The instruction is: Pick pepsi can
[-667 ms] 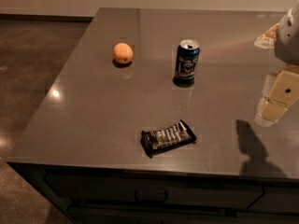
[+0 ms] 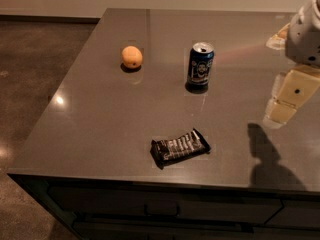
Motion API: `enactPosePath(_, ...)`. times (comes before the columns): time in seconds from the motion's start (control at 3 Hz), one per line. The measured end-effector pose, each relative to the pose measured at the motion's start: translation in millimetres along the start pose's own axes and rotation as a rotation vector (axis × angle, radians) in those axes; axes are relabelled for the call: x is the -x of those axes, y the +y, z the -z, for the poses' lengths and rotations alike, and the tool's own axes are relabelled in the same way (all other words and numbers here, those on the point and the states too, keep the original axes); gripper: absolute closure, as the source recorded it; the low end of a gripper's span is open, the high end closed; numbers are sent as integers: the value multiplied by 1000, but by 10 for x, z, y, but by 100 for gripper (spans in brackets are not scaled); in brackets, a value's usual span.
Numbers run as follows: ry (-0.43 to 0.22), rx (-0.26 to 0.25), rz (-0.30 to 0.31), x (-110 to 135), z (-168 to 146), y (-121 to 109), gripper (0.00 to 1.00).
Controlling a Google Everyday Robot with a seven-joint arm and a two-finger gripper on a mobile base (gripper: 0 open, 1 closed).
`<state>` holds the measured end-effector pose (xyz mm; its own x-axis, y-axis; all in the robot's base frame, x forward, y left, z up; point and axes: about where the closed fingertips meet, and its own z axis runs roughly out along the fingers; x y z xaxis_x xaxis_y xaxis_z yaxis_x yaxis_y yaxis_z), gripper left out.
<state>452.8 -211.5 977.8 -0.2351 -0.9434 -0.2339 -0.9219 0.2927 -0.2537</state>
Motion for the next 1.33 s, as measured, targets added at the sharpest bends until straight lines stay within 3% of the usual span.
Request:
enactPosePath(0.33,-42,-6,-73,157,-293,-312,0)
enactPosePath(1.33,-141,-36,-239,432,-845,-945,0)
